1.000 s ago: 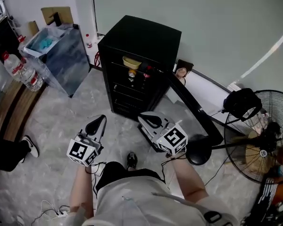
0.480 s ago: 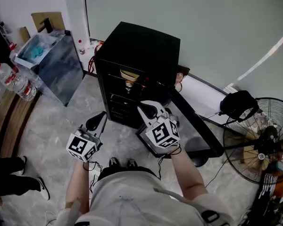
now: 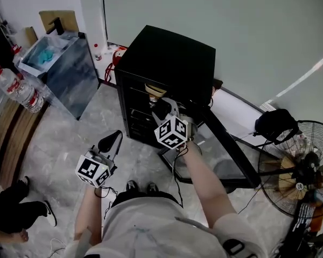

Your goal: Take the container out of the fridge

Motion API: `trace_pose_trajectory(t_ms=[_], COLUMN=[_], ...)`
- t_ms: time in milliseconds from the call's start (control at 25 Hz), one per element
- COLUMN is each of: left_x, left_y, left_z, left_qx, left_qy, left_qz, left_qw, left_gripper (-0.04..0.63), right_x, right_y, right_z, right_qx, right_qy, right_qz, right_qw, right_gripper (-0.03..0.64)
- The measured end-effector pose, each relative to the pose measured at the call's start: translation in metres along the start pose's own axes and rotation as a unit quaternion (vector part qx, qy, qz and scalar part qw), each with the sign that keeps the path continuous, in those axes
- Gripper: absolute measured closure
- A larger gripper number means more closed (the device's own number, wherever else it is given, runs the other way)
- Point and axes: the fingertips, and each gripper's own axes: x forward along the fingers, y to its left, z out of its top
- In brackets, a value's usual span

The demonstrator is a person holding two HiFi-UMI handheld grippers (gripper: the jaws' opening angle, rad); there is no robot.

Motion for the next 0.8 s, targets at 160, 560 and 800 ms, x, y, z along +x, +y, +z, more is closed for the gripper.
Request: trace_pose_trajectory(t_ms=[160, 560, 800], left_x=[-0.010, -0.033, -0.036], left_y=[0.010, 0.041, 0.043], left_z=[-0.007, -0.028, -0.037], left_qx=[0.000, -0.020, -0.029], left_qy=[0.010, 0.026, 0.036], left_qz=[0.011, 0.044, 0.044], left_qw=[0.9999, 0.9985, 0.9980], left_gripper=[0.588, 0.588, 0.588], right_x=[0.038, 0.096, 0.116], right_y=[-0.013, -0.026, -0.024], right_z=[-0.008, -0.028, -0.039], right_qx=[0.005, -0.039, -0.089], right_qy=[0.028, 0.114, 0.149], right_qz=[-0.033, -0.063, -0.038], right_qw=[0.999, 0.991, 0.984], right_gripper=[0.374, 0.373, 0.371])
